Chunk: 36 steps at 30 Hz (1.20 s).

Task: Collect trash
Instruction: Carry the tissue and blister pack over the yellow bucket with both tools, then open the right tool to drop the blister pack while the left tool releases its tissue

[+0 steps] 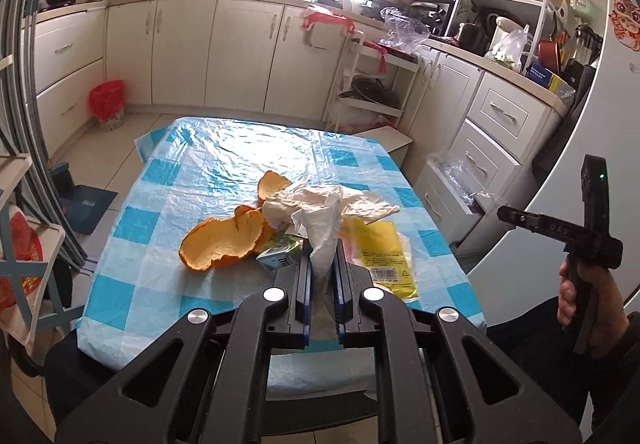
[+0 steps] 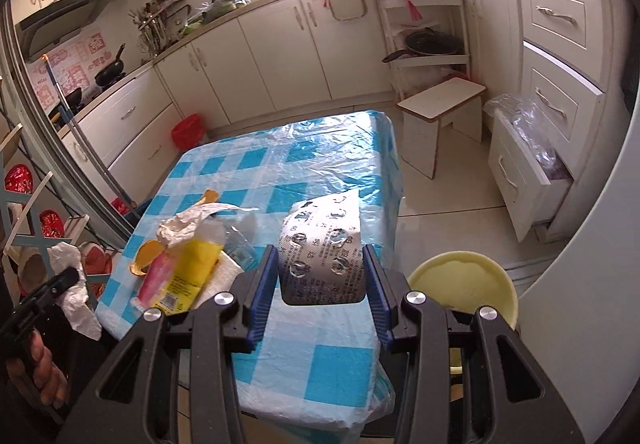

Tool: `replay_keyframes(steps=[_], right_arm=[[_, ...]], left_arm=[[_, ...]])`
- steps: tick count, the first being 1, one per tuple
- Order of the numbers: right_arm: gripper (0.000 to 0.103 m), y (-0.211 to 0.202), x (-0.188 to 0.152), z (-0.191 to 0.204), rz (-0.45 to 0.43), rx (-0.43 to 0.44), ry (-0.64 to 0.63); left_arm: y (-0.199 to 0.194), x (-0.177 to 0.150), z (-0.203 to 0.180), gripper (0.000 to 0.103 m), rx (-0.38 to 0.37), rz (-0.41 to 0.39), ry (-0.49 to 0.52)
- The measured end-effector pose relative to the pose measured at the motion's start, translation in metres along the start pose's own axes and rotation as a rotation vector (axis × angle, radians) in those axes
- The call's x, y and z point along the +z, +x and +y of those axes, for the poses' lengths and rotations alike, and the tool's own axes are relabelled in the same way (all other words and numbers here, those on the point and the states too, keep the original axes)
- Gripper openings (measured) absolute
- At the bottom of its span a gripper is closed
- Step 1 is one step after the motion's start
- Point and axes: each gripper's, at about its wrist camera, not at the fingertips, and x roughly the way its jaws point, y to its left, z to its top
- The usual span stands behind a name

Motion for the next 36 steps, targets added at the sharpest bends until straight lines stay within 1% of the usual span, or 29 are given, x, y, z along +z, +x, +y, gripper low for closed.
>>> replay_keyframes(steps=[7,12,20,27,31,33,34,36], right_arm=[[0.042,0.008,-0.009,-0.039,0.030,-0.063,0.064],[0.042,0.013,-0.008,-0.058,0.058,-0.121,0.064],[0.042,0.038,-0.016,-0.111,0.170,-0.201,0.145],[0.042,0.063,-0.022,-0.145,0.284,-0.220,0.205],[0.043,0.080,-0.021,-0.157,0.344,-0.209,0.218],[0.049,0.088,-0.021,-0.163,0.365,-0.214,0.235],[0.055,0.088,-0.020,-0.166,0.363,-0.221,0.246],[0.060,0.084,-0.016,-0.169,0.334,-0.219,0.270]], left_arm=[[-0.003,0.012,-0.029,0.008,-0.043,-0.018,0.034],[0.000,0.020,-0.051,0.008,-0.085,-0.022,0.051],[0.017,0.033,-0.088,0.008,-0.150,-0.019,0.072],[0.041,0.034,-0.132,0.008,-0.197,0.018,0.110],[0.057,0.034,-0.157,0.008,-0.217,0.041,0.131],[0.068,0.034,-0.169,0.008,-0.219,0.053,0.139],[0.073,0.033,-0.174,0.008,-0.218,0.059,0.142],[0.086,0.032,-0.184,0.008,-0.219,0.077,0.145]])
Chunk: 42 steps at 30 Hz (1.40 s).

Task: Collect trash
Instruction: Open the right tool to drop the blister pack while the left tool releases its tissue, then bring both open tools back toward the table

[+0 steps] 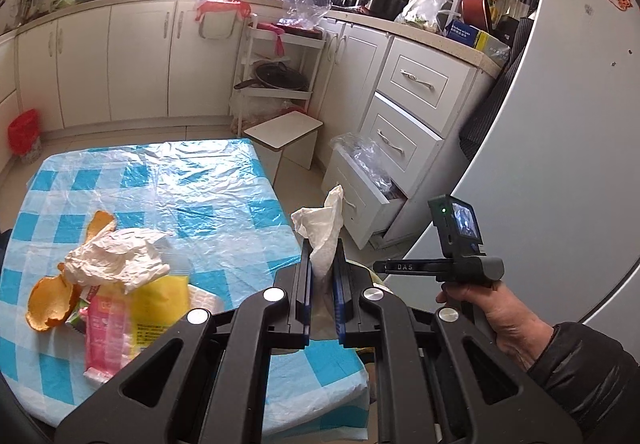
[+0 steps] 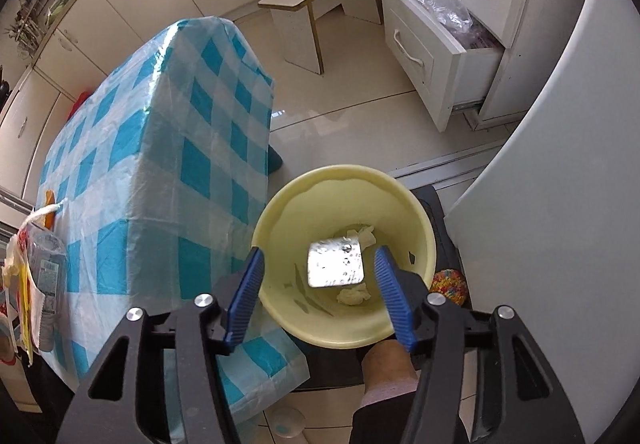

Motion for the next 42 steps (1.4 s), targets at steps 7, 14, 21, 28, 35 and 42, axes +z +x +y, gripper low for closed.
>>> replay_keyframes(steps=[7,14,21,28,35,42], right_arm=[[0.070,-0.053,0.007,-0.005,-0.225,0.108,0.081],[0.076,-0.104,0.009,-0.006,-0.471,0.166,0.124],[0.076,-0.115,0.016,-0.012,-0.524,0.170,0.133],[0.077,-0.119,0.016,-0.017,-0.552,0.172,0.159],[0.077,-0.119,0.014,-0.011,-0.556,0.135,0.134],[0.080,-0.118,0.013,-0.002,-0.558,0.123,0.099]], left_arm=[[0.074,-0.006,-0.028,0.008,-0.015,0.101,-0.003],[0.150,-0.016,-0.054,0.008,-0.011,0.202,0.007],[0.213,-0.016,-0.063,0.015,0.003,0.309,-0.010],[0.228,-0.022,-0.059,0.044,0.024,0.330,-0.021],[0.206,-0.022,-0.049,0.053,0.029,0.317,-0.048],[0.110,-0.028,-0.044,0.075,0.079,0.210,0.036]])
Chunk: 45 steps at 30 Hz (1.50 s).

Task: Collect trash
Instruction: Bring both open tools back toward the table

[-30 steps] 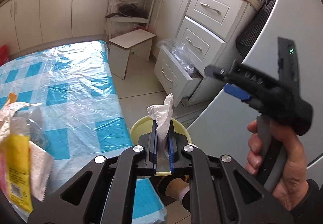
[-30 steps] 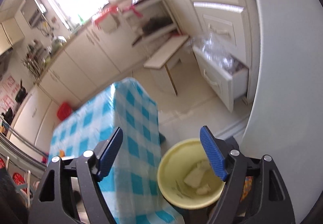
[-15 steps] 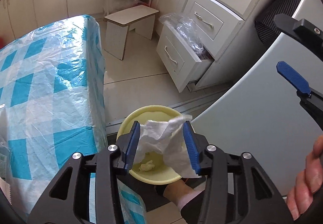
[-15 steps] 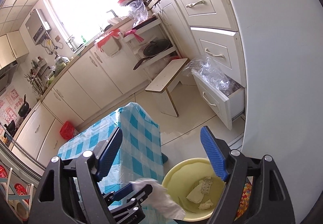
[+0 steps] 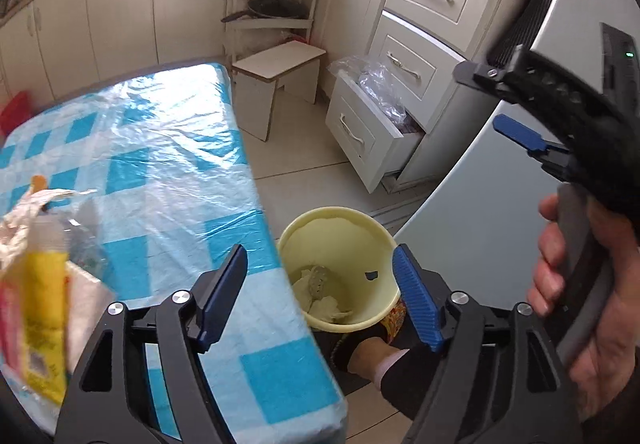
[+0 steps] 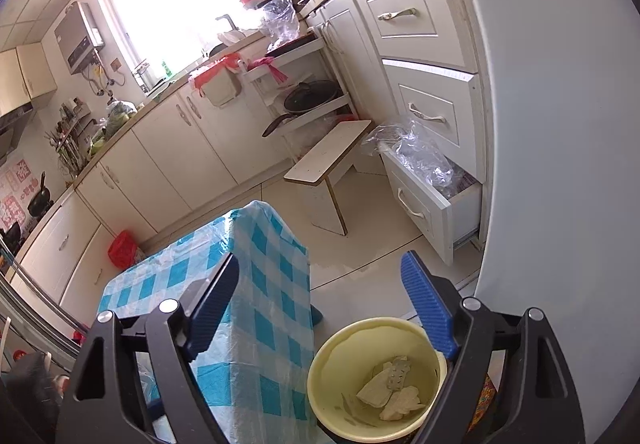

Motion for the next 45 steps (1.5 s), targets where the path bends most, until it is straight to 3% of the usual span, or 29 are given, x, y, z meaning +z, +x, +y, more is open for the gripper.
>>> replay_keyframes(steps=[5,12,24,45], right_arm=[[0.083,0.001,-0.007,0.024,-0.003,-0.010,-0.068],[0.087,-0.006,-0.020,0.059,-0.060,-0.037,-0.185],[0.089,0.002,-0.025,0.072,-0.069,-0.074,-0.211],[0.089,0.003,-0.028,0.076,-0.064,-0.073,-0.242]], left_arm=[[-0.078,-0.020,0.030,0.087,0.065,-0.117,0.019],[-0.130,-0.042,0.081,0.088,0.085,-0.144,-0.076],[-0.149,-0.066,0.122,0.088,0.100,-0.131,-0.167],[-0.160,-0.073,0.128,0.088,0.129,-0.138,-0.173]])
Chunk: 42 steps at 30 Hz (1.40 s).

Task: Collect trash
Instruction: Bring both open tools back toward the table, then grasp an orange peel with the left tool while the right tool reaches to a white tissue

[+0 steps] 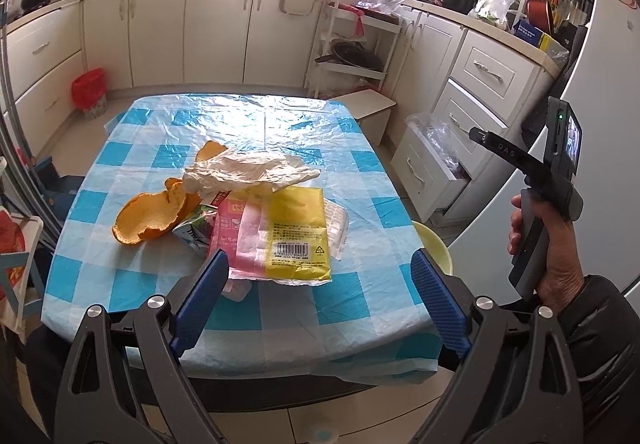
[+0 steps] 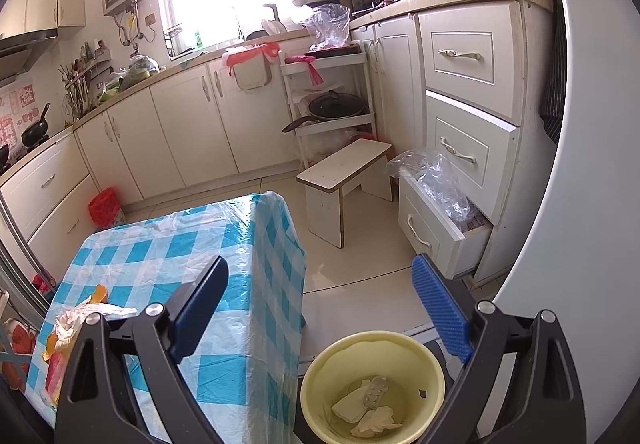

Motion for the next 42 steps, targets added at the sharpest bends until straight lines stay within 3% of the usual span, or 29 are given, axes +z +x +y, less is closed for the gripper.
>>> replay_keyframes(steps=[6,12,17,23,27,34,35,37,38,39,42], right_arm=[[0.089,-0.002,-0.001,0.002,-0.006,0.008,0.007],[0.089,-0.007,-0.004,0.005,-0.018,0.033,0.005],[0.089,-0.009,-0.006,0.009,-0.013,0.051,0.005],[0.089,-0.011,-0.010,0.013,0.002,0.079,0.013],[0.089,-0.012,-0.013,0.014,0.008,0.085,0.009],[0.089,-0.007,-0.013,0.009,0.028,0.112,0.052],[0.089,-0.005,-0.013,0.009,0.034,0.120,0.060],[0.089,-0.002,-0.013,0.010,0.045,0.132,0.071],[0.089,0.000,-0.012,0.010,0.048,0.138,0.074],[0.089,0.002,-0.011,0.012,0.051,0.144,0.074],[0.089,0.005,-0.007,0.021,0.050,0.172,0.062]], left_arm=[[-0.015,-0.013,0.041,0.088,0.100,-0.018,-0.015],[-0.020,-0.042,0.124,0.088,0.236,0.025,-0.160],[-0.014,-0.050,0.162,0.088,0.276,0.044,-0.222],[0.014,-0.033,0.172,0.088,0.314,0.028,-0.122],[0.044,-0.005,0.195,0.088,0.328,0.031,-0.151],[0.117,0.022,0.208,0.078,0.322,0.131,-0.058],[0.123,0.022,0.207,0.072,0.319,0.140,-0.042],[0.134,0.022,0.205,0.053,0.301,0.163,-0.026],[0.138,0.021,0.206,0.036,0.272,0.176,-0.030],[0.138,0.021,0.205,0.026,0.253,0.166,-0.034],[0.136,0.020,0.200,0.012,0.235,0.160,-0.015]])
